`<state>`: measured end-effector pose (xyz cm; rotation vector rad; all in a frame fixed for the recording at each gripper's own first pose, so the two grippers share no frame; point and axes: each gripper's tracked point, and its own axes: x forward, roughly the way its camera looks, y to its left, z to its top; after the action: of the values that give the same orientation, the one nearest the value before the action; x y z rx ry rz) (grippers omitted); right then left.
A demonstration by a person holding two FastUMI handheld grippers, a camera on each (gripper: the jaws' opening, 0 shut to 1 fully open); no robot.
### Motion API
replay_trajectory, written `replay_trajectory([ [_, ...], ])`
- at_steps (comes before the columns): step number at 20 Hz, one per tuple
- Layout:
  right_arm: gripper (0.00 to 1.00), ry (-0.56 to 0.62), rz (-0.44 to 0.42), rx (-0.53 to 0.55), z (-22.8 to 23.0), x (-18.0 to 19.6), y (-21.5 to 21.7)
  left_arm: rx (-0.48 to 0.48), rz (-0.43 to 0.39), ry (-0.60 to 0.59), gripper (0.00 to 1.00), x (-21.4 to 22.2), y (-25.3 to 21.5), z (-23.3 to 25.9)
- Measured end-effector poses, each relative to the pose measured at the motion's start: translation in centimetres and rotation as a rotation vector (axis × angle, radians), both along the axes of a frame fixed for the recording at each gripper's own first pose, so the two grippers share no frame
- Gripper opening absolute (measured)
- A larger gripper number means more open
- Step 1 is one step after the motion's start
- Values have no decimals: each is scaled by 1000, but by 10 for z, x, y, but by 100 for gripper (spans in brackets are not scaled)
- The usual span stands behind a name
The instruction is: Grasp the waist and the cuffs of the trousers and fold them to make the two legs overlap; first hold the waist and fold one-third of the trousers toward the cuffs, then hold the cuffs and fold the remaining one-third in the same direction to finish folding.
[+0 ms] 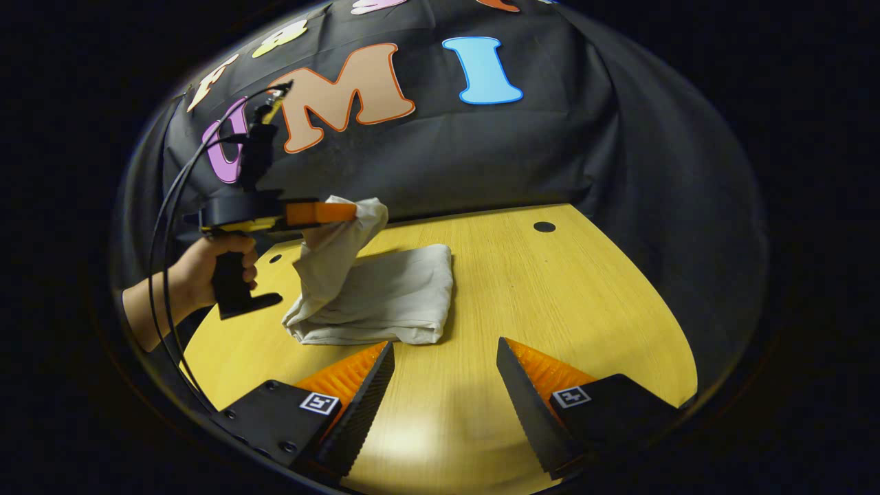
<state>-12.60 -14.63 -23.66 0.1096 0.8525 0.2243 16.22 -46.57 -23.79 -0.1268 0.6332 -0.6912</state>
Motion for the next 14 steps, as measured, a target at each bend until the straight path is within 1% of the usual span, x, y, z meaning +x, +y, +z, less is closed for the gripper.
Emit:
replay_trajectory([
  [2,97,-8,8,-2,2,2,-8,15,-16,56,0,-16,-8,-23],
  [4,97,-14,12,1,3,6,-12,16,-16,80,0,-26,-16,-39],
  [5,97,-18,15,6,3,8,-12,8,3,62,0,-26,-16,-37],
  [6,97,-25,19,13,4,9,-11,-31,16,35,0,-25,-19,-28],
  [8,97,-55,37,13,8,15,-6,-61,52,-35,13,-20,-10,5],
  [11,97,-144,70,-8,23,35,5,-13,131,-159,95,-7,28,57],
  [12,97,-180,72,-6,34,43,12,-8,158,-184,94,-4,37,75],
  [14,97,-248,57,6,57,58,25,-17,207,-223,95,-8,65,103],
])
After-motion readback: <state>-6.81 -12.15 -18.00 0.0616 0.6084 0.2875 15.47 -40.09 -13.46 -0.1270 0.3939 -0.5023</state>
